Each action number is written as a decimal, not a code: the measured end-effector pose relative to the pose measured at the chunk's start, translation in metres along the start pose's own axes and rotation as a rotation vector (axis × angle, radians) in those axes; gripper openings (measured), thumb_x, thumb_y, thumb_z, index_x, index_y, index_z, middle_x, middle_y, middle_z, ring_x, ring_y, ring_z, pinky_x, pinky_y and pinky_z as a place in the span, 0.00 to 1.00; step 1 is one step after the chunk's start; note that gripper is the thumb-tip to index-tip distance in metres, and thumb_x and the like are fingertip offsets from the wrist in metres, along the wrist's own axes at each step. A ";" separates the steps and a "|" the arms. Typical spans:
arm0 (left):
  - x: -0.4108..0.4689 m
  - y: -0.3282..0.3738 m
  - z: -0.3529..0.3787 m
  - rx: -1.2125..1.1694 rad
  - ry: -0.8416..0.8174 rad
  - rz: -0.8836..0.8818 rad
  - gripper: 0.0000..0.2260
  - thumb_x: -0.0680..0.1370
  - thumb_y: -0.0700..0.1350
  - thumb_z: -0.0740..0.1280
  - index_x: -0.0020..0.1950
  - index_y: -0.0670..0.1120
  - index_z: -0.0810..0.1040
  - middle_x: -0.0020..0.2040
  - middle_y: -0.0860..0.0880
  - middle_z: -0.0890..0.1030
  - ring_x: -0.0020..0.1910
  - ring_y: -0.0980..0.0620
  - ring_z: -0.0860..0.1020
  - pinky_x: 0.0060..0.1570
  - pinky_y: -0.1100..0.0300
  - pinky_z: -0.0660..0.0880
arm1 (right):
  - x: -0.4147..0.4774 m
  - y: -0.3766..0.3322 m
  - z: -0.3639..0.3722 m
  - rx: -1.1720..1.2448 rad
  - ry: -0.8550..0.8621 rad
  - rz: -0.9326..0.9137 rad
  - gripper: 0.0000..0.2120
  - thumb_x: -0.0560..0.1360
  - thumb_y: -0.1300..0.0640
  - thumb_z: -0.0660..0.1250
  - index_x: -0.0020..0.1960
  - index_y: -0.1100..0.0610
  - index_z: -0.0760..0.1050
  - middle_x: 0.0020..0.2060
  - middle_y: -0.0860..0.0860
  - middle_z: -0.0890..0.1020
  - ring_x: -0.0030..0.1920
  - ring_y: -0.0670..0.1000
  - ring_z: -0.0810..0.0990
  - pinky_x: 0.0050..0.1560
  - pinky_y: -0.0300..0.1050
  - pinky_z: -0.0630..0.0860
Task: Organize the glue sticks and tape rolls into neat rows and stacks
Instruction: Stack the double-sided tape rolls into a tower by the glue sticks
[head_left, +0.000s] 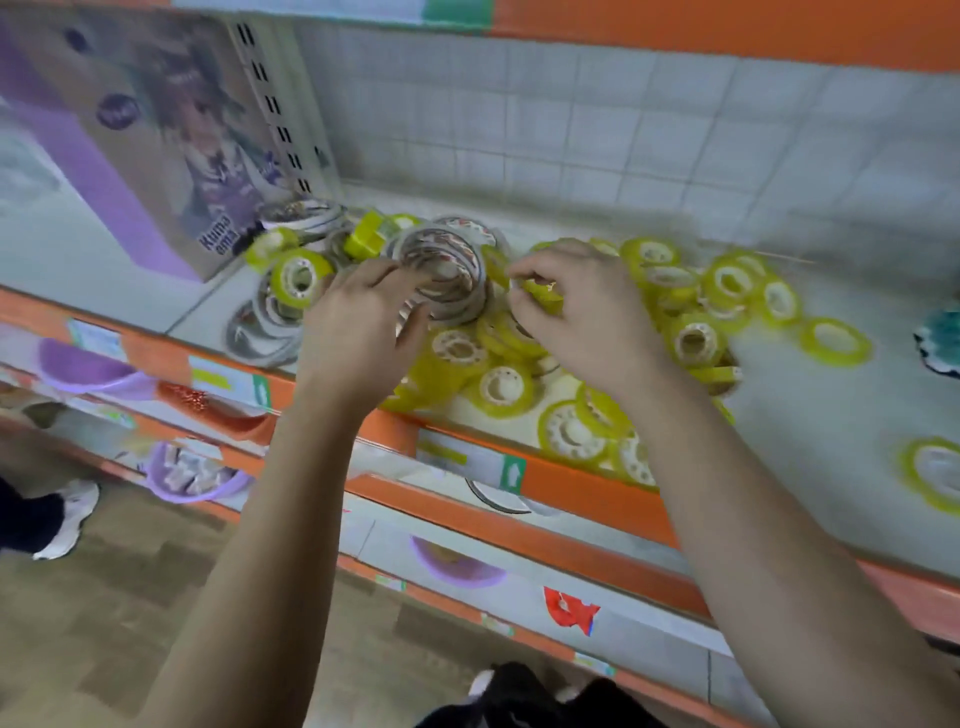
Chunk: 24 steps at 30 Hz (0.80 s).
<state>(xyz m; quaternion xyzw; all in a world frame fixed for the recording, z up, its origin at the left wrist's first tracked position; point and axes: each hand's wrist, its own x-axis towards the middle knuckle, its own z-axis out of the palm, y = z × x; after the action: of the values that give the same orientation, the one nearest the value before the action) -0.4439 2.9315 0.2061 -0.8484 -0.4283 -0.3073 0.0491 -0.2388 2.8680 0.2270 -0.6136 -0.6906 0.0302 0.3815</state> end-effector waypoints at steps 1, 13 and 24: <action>0.001 -0.006 0.001 0.005 0.001 -0.003 0.12 0.76 0.46 0.65 0.57 0.44 0.81 0.50 0.43 0.81 0.47 0.38 0.79 0.46 0.44 0.77 | 0.005 -0.003 0.007 -0.019 -0.021 -0.008 0.11 0.73 0.54 0.67 0.52 0.55 0.83 0.46 0.53 0.82 0.49 0.54 0.80 0.52 0.46 0.74; 0.015 -0.057 0.001 -0.007 0.054 0.116 0.10 0.76 0.46 0.66 0.56 0.49 0.82 0.52 0.48 0.81 0.51 0.42 0.79 0.51 0.48 0.70 | 0.027 -0.020 0.075 -0.178 -0.112 0.062 0.12 0.72 0.52 0.73 0.53 0.55 0.82 0.48 0.52 0.82 0.53 0.57 0.78 0.53 0.53 0.75; 0.026 -0.084 0.009 -0.218 0.038 0.284 0.09 0.77 0.45 0.66 0.55 0.45 0.82 0.51 0.45 0.81 0.51 0.39 0.78 0.51 0.44 0.74 | 0.028 -0.029 0.082 -0.179 0.056 0.106 0.07 0.70 0.56 0.70 0.45 0.60 0.83 0.40 0.53 0.82 0.46 0.57 0.78 0.49 0.43 0.68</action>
<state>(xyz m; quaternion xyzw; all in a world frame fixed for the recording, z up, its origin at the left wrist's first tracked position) -0.4912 3.0053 0.1979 -0.8946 -0.2672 -0.3580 0.0079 -0.3082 2.9205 0.1978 -0.6816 -0.6461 -0.0286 0.3422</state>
